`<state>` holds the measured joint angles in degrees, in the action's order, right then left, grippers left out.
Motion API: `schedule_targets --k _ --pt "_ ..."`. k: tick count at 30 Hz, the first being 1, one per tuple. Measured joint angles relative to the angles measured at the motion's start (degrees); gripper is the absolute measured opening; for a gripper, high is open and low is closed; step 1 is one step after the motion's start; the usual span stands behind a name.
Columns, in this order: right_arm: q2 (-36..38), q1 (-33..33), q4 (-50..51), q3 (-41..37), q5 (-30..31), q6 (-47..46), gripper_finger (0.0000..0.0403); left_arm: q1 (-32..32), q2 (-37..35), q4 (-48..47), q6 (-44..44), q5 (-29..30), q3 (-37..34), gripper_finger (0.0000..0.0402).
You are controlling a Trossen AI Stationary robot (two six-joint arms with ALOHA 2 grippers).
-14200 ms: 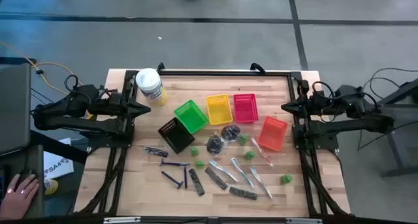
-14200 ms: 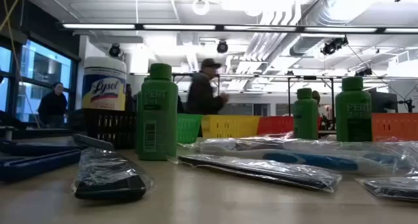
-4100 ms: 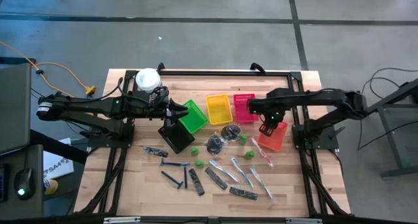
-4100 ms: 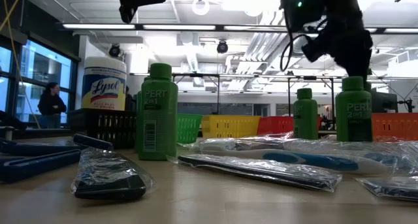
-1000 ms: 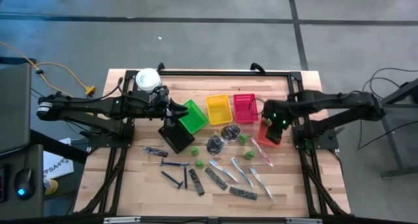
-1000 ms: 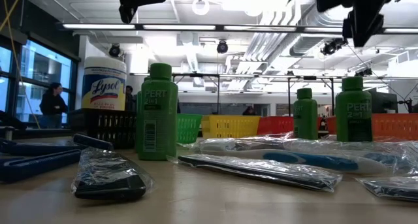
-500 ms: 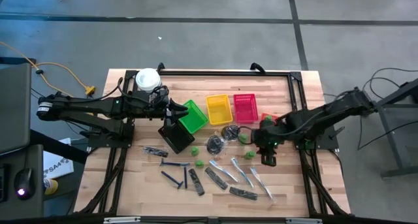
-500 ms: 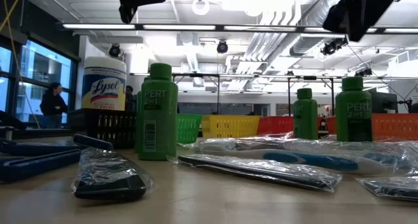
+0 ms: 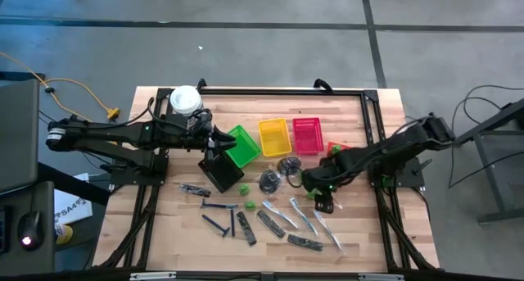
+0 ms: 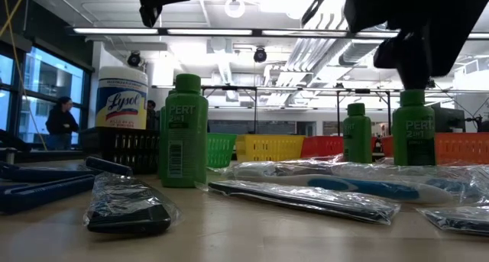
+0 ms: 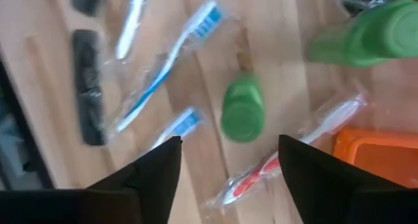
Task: Pick & Place Travel size toiletries
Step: Put the green shampoo into the orange bin
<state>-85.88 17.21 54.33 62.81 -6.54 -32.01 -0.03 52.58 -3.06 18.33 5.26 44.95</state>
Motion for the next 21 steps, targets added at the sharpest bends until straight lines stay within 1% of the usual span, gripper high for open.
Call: schedule_targets --k 3,7,12,15,18,21 --pt "-0.7 -0.1 -0.1 0.0 1.6 -1.2 0.0255 0.0 0.0 0.0 0.0 0.0 0.0 0.0086" --pt "-0.8 -0.1 -1.1 0.0 1.8 -1.4 0.0253 0.0 0.0 -0.1 0.0 0.0 0.0 0.0086" --pt "-1.3 -0.1 -4.1 -0.1 3.7 -1.3 0.0251 0.0 0.0 0.0 0.0 0.0 0.0 0.0086" --pt "-2.8 -0.3 -3.8 -0.1 3.2 -1.4 0.0250 0.0 0.0 -0.1 -0.3 0.0 0.0 0.0086" --pt "-4.6 -0.4 -3.7 -0.1 1.0 -1.4 0.0250 0.0 0.0 -0.1 -0.4 -0.7 0.0 0.0086" --pt "-6.5 -0.3 -3.9 -0.2 0.5 -1.5 0.0250 0.0 0.0 0.0 -0.5 -0.9 0.0 0.0086"
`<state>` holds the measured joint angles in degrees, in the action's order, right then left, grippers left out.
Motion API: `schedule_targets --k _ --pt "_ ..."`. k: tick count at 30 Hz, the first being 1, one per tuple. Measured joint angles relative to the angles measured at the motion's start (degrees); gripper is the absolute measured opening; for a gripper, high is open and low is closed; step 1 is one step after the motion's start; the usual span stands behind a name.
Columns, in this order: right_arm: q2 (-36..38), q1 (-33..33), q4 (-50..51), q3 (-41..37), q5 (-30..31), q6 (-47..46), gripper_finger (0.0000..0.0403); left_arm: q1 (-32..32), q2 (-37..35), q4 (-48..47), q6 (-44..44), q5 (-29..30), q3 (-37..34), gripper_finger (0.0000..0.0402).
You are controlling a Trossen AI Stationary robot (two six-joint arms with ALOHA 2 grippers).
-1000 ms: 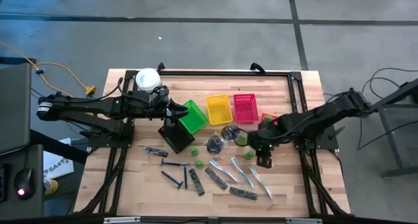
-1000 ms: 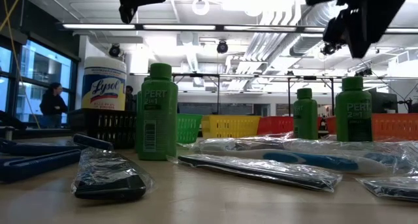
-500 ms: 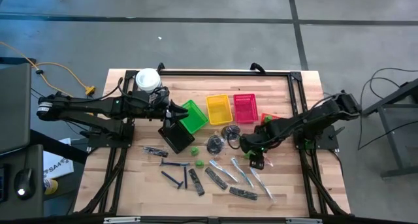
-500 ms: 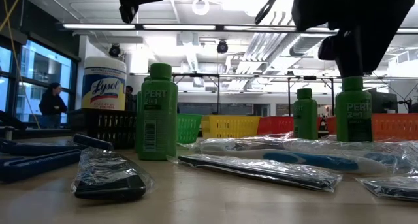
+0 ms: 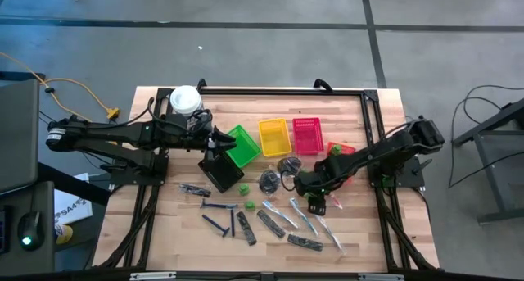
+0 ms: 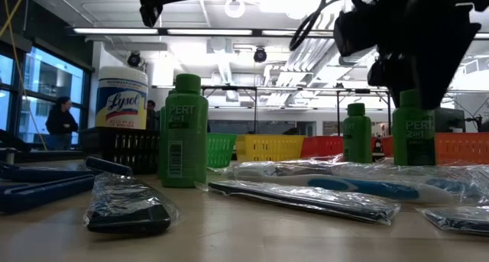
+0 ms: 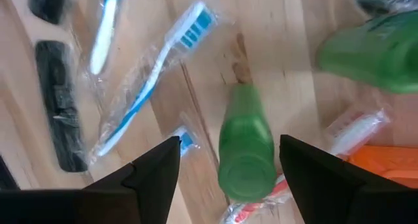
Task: Pick & Place Travel size toiletries
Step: Put the green shampoo into the orange bin
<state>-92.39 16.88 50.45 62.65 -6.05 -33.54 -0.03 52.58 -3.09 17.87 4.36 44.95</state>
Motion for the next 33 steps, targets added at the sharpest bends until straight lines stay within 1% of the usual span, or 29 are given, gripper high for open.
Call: schedule_targets --k 6,13,18,21,29,33 --pt "-0.1 0.0 -1.3 0.0 2.7 -1.0 0.0250 0.0 0.0 0.0 0.0 0.0 0.0 0.0086" --pt "-1.0 0.0 -1.5 -1.2 2.8 -0.9 0.0250 0.0 0.0 0.0 0.0 -0.1 0.0 0.0086" --pt "-0.9 0.0 -1.9 -1.7 4.1 -1.2 0.0247 0.0 0.0 0.0 0.0 -0.1 0.0 0.0086" --pt "-0.9 0.0 -2.5 -1.8 3.4 -0.8 0.0228 0.0 0.0 0.0 -0.3 -0.1 0.0 0.0086" --pt "-0.9 0.1 -3.3 -1.7 2.4 0.6 0.0143 0.0 0.0 0.0 -1.1 -0.2 0.0 0.0086" --pt "-0.9 0.5 -3.1 -1.7 3.0 0.8 0.0121 0.0 0.0 0.0 -1.1 -0.2 0.0 0.0086"
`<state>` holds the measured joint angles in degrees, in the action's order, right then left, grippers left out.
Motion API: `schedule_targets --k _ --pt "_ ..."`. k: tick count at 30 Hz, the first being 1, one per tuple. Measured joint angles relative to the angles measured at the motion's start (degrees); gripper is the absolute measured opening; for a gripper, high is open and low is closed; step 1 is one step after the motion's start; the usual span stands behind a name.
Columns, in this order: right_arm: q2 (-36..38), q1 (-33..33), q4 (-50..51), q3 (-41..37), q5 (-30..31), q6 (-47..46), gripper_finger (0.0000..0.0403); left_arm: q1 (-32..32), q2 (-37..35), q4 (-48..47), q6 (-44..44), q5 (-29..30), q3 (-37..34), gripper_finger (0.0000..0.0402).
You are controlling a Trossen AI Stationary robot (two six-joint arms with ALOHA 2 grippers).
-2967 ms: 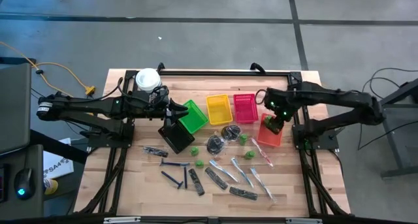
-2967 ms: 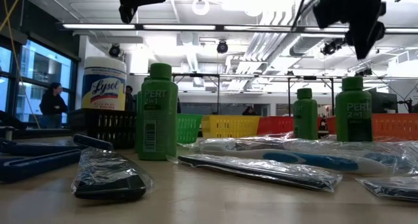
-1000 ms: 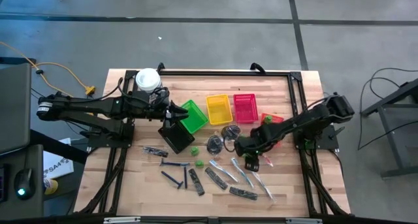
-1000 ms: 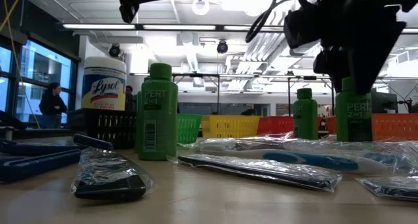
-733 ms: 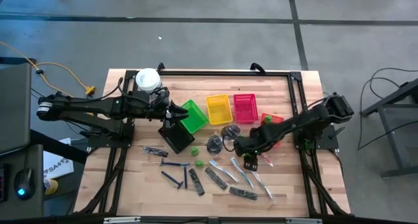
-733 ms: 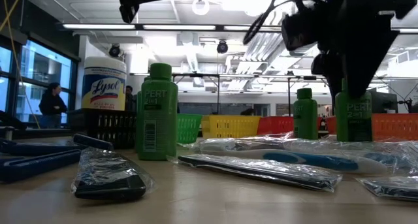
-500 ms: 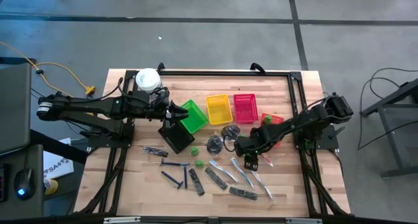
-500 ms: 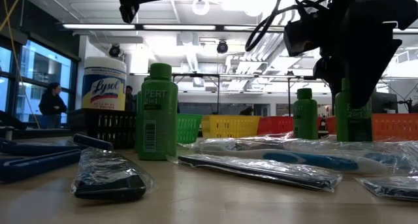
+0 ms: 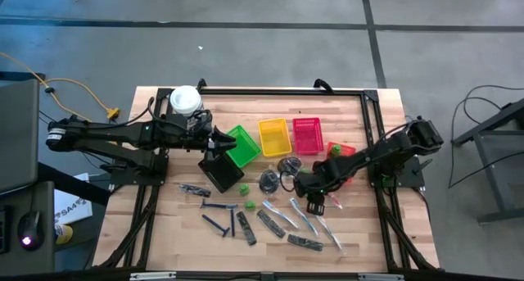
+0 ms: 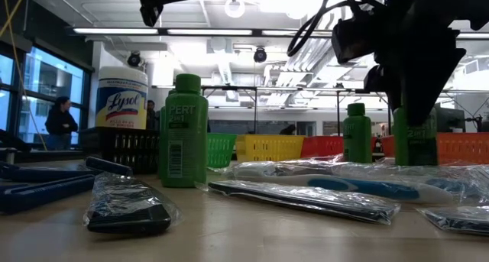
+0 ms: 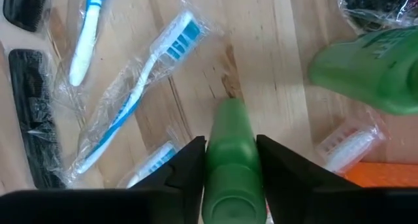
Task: Pick & Place Travel size toiletries
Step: Put the green shampoo into the orange bin
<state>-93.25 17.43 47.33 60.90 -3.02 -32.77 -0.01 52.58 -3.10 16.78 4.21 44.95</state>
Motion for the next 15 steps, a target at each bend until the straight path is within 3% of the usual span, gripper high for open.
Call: schedule_targets --k 15 --pt "0.3 0.0 3.3 1.0 -3.6 -3.9 0.0094 0.0 0.0 0.0 0.0 -0.7 0.0 0.0086"
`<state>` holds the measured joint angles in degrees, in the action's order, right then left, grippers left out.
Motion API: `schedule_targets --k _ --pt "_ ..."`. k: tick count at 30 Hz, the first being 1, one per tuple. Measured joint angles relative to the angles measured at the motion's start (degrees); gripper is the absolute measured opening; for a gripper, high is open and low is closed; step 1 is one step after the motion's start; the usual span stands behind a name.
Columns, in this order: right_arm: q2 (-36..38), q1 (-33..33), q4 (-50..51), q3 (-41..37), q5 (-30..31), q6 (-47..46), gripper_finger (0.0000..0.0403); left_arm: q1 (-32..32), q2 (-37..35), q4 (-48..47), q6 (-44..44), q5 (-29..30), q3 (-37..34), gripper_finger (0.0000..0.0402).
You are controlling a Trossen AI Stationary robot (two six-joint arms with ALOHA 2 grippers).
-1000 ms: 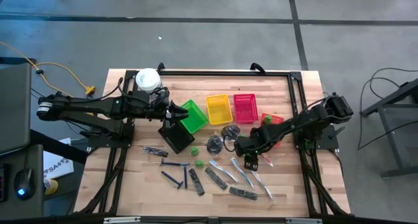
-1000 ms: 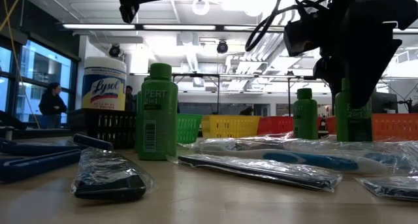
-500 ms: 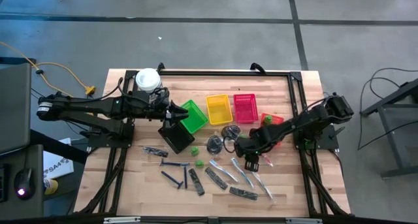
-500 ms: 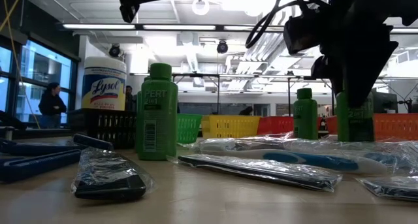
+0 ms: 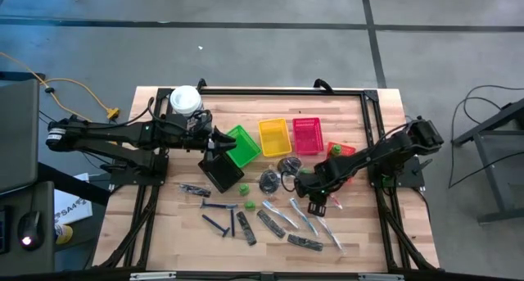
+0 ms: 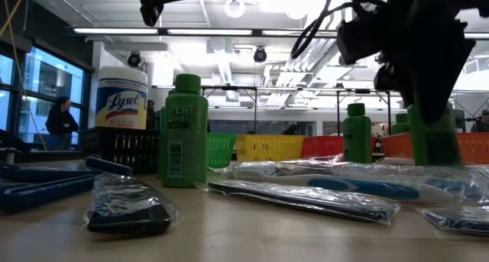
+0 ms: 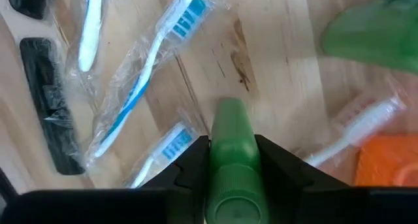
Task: Pick & Place Travel size toiletries
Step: Put the green shampoo into the orange bin
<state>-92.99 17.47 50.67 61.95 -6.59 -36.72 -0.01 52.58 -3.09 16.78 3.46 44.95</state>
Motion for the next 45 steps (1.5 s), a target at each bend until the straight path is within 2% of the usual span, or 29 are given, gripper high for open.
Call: schedule_targets --k 5,10,14,22,29,34,38,45 --pt "0.4 0.0 7.8 4.7 0.1 -1.0 0.0094 0.0 0.0 0.0 0.0 -0.1 0.0 0.0086" --pt "3.7 -0.7 14.4 8.8 0.2 -3.8 0.0092 0.0 0.0 0.0 0.0 -0.1 0.0 0.0086" --pt "8.4 -1.4 20.5 9.3 1.3 -8.3 0.0092 0.0 0.0 0.0 0.0 -0.1 0.0 0.0086" --pt "16.4 -1.5 33.8 8.9 7.2 -16.8 0.0090 0.0 0.0 0.0 0.0 -0.1 0.0 0.0086" --pt "22.0 -4.4 33.9 2.7 8.4 -26.1 0.0090 0.0 0.0 0.1 0.0 -0.1 0.0 0.0086" --pt "23.3 -7.7 32.8 -2.1 9.0 -31.1 0.0090 0.0 0.0 0.1 0.0 -0.1 0.0 0.0086" --pt "23.5 -10.9 31.5 -2.4 12.6 -32.9 0.0090 0.0 0.0 0.1 0.0 0.0 0.0 0.0086" --pt "22.2 -16.8 31.0 -2.5 14.6 -32.9 0.0089 0.0 0.0 0.1 0.0 0.0 0.0 0.0086"
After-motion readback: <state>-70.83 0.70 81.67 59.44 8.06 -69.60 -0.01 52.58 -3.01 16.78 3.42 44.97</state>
